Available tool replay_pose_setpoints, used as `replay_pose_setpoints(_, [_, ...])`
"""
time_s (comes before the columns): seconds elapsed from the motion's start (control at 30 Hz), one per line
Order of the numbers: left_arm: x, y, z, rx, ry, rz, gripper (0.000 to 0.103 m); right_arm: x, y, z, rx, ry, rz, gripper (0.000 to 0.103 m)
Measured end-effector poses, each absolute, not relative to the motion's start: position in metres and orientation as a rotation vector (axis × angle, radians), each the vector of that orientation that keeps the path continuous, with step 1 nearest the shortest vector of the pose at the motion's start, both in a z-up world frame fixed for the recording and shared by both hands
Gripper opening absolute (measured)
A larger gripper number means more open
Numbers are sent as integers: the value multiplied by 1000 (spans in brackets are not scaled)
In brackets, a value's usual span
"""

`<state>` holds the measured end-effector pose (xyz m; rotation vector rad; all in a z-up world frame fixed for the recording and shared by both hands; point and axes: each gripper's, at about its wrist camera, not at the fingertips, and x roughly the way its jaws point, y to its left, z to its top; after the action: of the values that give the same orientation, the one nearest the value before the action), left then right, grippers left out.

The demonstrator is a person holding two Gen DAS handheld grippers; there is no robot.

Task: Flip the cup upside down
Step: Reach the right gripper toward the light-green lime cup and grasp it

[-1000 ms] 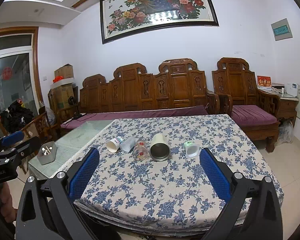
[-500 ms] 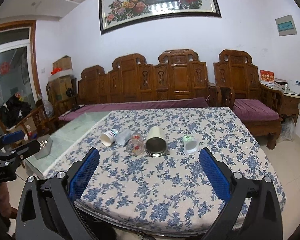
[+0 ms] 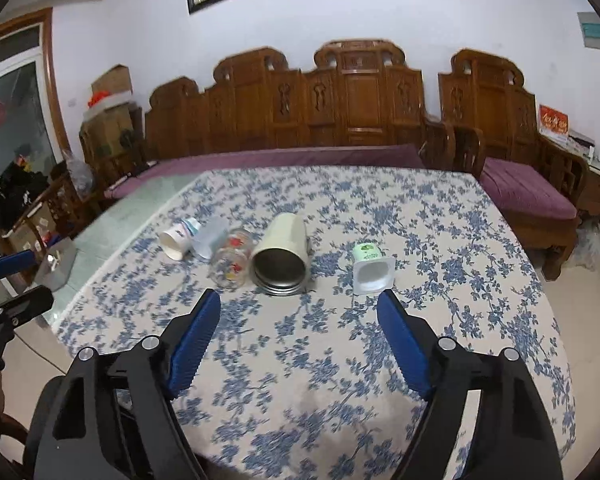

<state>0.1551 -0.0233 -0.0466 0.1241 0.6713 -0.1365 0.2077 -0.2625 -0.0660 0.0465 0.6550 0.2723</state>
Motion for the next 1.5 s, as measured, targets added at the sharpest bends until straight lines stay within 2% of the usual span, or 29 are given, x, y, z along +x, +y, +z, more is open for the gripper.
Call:
replay_pose_setpoints(0.4, [235, -30, -82, 136, 776, -205, 94, 336, -264, -99, -39, 846, 274, 75])
replay_pose_setpoints(0.6, [265, -30, -106, 124, 832, -238, 94, 404, -265, -130, -50, 987, 260, 70])
replay_pose_setpoints(0.87, [286, -31, -145, 109, 919, -271, 94, 473, -264, -181, -87, 1177, 231, 69])
replay_pose_setpoints(0.93, [287, -31, -151, 108, 934, -272, 94, 482, -265, -191, -94, 1214, 218, 68])
replay_pose_setpoints(1.07, [289, -30, -160, 112, 955, -273, 94, 488, -265, -203, -105, 1266, 209, 58])
replay_pose_setpoints(1.17, [289, -29, -162, 109, 960, -274, 94, 487, -265, -208, -122, 1295, 201, 56])
replay_pose_setpoints(1.2, [289, -29, -161, 108, 960, -273, 94, 486, -265, -208, -123, 1299, 198, 50])
replay_pose_setpoints(1.5, [270, -21, -143, 88, 930, -245, 94, 448, -269, -190, -93, 1269, 242, 49])
